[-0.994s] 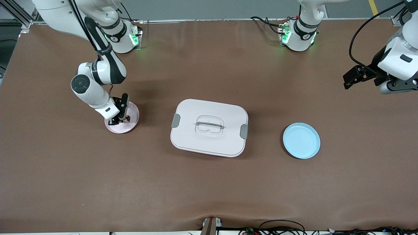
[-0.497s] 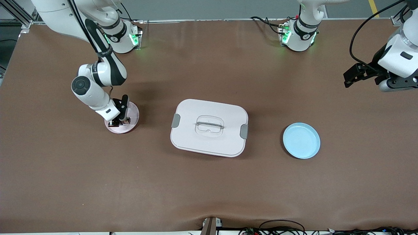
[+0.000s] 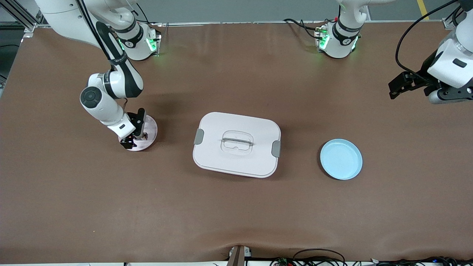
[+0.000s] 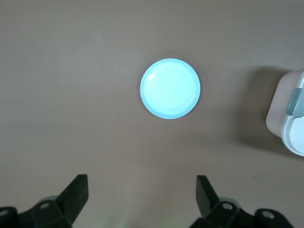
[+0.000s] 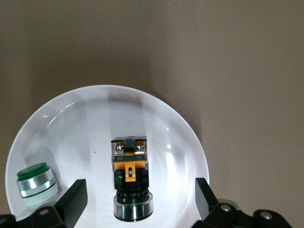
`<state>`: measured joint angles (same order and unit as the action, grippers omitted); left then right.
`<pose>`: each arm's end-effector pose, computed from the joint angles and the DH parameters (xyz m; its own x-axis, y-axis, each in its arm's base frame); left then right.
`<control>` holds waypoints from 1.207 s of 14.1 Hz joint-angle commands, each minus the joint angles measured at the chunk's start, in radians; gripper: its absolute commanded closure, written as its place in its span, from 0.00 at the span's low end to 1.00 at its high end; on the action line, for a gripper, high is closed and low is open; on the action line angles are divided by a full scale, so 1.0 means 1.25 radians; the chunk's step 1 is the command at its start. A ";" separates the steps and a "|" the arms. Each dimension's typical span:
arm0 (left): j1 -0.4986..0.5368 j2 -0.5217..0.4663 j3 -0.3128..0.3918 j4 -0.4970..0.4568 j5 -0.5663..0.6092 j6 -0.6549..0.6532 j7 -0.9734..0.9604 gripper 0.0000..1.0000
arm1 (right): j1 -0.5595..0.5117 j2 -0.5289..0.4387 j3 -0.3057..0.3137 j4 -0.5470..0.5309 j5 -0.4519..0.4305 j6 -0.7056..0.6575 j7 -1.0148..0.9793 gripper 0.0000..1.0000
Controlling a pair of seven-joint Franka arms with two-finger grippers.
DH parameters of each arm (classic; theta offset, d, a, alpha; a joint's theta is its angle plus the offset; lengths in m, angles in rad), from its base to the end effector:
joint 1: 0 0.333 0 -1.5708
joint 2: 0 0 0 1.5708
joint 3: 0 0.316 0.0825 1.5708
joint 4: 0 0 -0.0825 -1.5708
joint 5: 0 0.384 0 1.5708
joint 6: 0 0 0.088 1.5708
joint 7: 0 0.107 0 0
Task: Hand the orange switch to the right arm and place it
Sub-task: 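Open the right gripper and raise it away from the pink plate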
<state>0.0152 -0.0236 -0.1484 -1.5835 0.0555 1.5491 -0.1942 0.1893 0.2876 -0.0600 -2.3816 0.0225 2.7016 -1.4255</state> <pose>0.5409 -0.0674 0.6296 0.9981 0.0619 0.0006 0.0618 -0.9963 -0.0600 0.5044 0.0639 0.2044 0.0335 0.9994 -0.0019 0.9989 -0.0334 0.0337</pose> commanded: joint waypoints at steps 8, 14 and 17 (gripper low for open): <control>0.004 -0.024 0.002 -0.019 -0.011 0.003 0.019 0.00 | -0.034 -0.080 0.010 0.180 -0.001 -0.496 0.358 0.00; 0.004 -0.024 0.002 -0.021 -0.011 0.001 0.019 0.00 | -0.062 -0.169 0.009 0.247 -0.008 -0.605 0.617 0.00; 0.003 -0.024 0.000 -0.022 -0.011 0.001 0.019 0.00 | -0.064 -0.175 0.009 0.360 -0.016 -0.724 0.757 0.00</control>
<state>0.0151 -0.0239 -0.1485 -1.5849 0.0555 1.5491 -0.1941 0.1242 0.0760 -0.0601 -2.0238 0.0191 1.8978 -0.5811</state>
